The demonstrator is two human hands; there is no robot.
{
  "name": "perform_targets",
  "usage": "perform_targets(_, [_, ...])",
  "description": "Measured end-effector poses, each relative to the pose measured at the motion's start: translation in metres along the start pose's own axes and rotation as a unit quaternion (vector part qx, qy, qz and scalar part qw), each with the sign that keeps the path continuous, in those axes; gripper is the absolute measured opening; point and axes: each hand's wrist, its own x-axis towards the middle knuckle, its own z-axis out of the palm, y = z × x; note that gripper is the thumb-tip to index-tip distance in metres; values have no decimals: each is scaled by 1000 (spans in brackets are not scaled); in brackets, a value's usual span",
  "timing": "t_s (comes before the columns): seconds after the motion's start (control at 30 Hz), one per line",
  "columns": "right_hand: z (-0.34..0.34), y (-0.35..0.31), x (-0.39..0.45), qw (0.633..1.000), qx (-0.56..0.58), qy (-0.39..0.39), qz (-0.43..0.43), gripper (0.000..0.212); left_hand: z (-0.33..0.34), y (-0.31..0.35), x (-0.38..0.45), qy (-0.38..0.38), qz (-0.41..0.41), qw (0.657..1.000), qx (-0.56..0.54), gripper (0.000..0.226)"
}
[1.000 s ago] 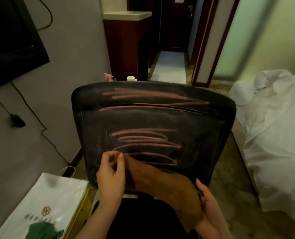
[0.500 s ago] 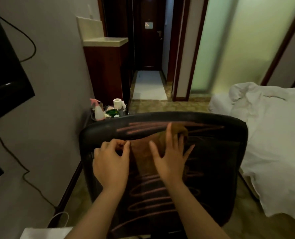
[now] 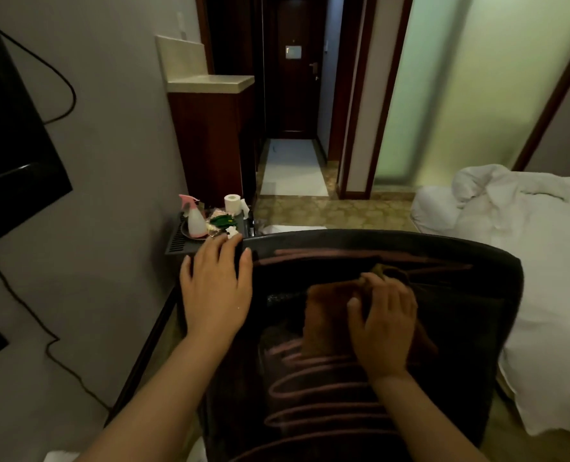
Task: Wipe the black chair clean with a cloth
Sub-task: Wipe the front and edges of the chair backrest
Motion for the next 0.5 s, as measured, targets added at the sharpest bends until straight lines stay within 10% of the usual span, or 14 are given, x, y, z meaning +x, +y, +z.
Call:
perform_targets(0.3, [12,-43,9,961,50,-108,-250,27,11,10,0,48,-28,998,35,57])
perform_targets(0.5, [-35,67,17,1000,0,6,30,24,16,10,0,48,-29,998,22,62])
